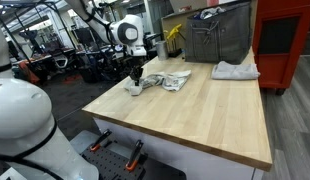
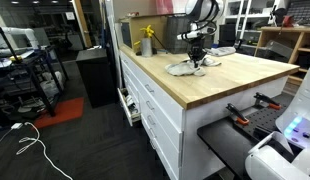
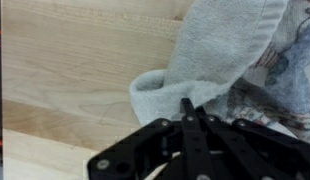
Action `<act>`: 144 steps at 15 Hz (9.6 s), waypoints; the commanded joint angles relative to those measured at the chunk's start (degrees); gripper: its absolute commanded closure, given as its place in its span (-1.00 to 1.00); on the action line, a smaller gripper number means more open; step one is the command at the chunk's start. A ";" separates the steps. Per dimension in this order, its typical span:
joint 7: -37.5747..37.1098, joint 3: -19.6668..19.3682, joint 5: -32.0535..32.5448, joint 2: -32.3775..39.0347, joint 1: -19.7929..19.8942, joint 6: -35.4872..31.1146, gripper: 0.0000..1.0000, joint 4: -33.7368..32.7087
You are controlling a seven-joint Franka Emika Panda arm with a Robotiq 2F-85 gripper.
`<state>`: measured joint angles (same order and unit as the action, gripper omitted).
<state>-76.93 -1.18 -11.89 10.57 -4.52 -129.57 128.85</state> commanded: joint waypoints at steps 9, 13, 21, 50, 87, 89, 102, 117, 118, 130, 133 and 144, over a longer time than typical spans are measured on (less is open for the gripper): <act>24.78 5.29 -9.38 -15.16 -0.78 14.27 0.99 9.39; 34.64 7.06 -12.29 -16.49 -1.94 20.88 0.99 7.63; 48.32 8.59 -12.09 -16.84 -2.85 31.86 0.99 5.05; 37.58 4.24 -16.29 -6.91 2.21 8.19 -1.00 -0.99; 11.75 -7.24 -1.54 5.60 -1.65 -25.99 0.99 -2.20; 7.61 -8.12 4.76 6.23 -3.91 -24.40 0.99 -4.86; 0.59 -6.81 22.79 9.55 -9.46 -17.95 -0.15 -17.40; -0.29 -6.42 9.41 16.44 -1.71 -10.41 -1.00 -22.47; -0.57 -6.53 9.32 17.09 -1.69 -10.07 -1.00 -23.44; -4.61 -7.16 9.31 25.35 -1.40 -6.55 -0.02 -32.09; -4.70 -7.45 9.21 25.43 -1.27 -6.90 0.42 -32.00; -6.35 -8.73 12.52 23.12 -3.71 -7.00 0.97 -31.39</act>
<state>-80.26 -8.84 -1.14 34.87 -6.91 -137.67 98.02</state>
